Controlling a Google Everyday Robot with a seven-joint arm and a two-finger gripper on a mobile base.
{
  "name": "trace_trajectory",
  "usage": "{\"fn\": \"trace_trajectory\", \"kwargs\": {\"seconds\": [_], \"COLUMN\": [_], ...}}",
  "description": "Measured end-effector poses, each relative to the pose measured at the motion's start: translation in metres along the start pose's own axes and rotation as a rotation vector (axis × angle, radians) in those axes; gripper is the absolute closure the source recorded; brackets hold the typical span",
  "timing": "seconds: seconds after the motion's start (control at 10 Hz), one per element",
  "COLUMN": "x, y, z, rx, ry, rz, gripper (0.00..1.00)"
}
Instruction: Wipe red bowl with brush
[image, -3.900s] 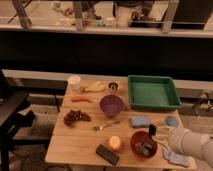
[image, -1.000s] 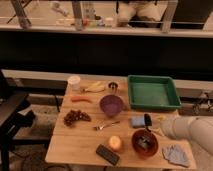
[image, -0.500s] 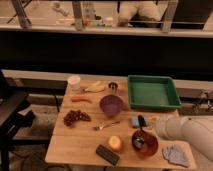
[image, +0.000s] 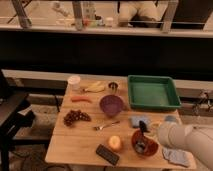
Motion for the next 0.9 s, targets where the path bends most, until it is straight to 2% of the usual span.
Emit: {"fn": "trace_trajectory", "kwargs": {"seconds": [0.5, 0.7, 0.9], "x": [0.022, 0.023, 0.014], "y": [-0.019, -0.028, -0.033], "z": [0.002, 0.011, 0.024], "rx": [0.007, 0.000, -0.016], "ry": [0.041, 0.052, 0.051], "rz": [0.038, 0.042, 0.029], "gripper": [0.98, 0.98, 0.98]}}
